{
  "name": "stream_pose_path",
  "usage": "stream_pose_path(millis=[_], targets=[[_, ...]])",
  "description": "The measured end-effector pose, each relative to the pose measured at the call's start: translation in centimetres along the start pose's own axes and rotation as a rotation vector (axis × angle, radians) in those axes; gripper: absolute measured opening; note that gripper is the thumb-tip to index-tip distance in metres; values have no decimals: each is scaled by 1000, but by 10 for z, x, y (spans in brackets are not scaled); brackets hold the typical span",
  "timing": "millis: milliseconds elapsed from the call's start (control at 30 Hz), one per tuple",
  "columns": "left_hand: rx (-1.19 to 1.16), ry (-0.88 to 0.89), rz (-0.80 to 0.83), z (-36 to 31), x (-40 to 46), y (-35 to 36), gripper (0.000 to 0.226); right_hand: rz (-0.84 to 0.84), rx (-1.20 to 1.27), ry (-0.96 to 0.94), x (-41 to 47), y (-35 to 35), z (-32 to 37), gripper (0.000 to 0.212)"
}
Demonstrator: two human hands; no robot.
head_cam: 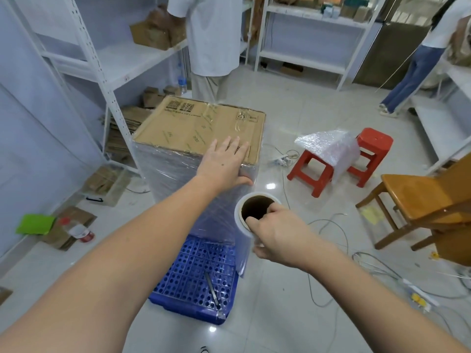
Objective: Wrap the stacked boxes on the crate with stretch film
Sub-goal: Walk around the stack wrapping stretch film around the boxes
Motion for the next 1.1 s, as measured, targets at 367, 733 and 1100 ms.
stream_pose_path(millis=[367,733,1100], targets=[[-10,-28,13,-3,-5,-7,113,-191,64,168,10,21,1,40],[11,210,137,22,-12,-17,126,9,164,368,3,2,12,55],[56,434,65,118,0,-2,112,-37,198,807,37,-7,54,59]])
Point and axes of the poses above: each hand's wrist, its own x-axis towards the middle knuckle, its own y-axis out of the palm, z = x × y, the point moved 4 cm from there along x, towards the middle knuckle, and after that the axes turned 12 degrees about z, right-handed, at the moved point
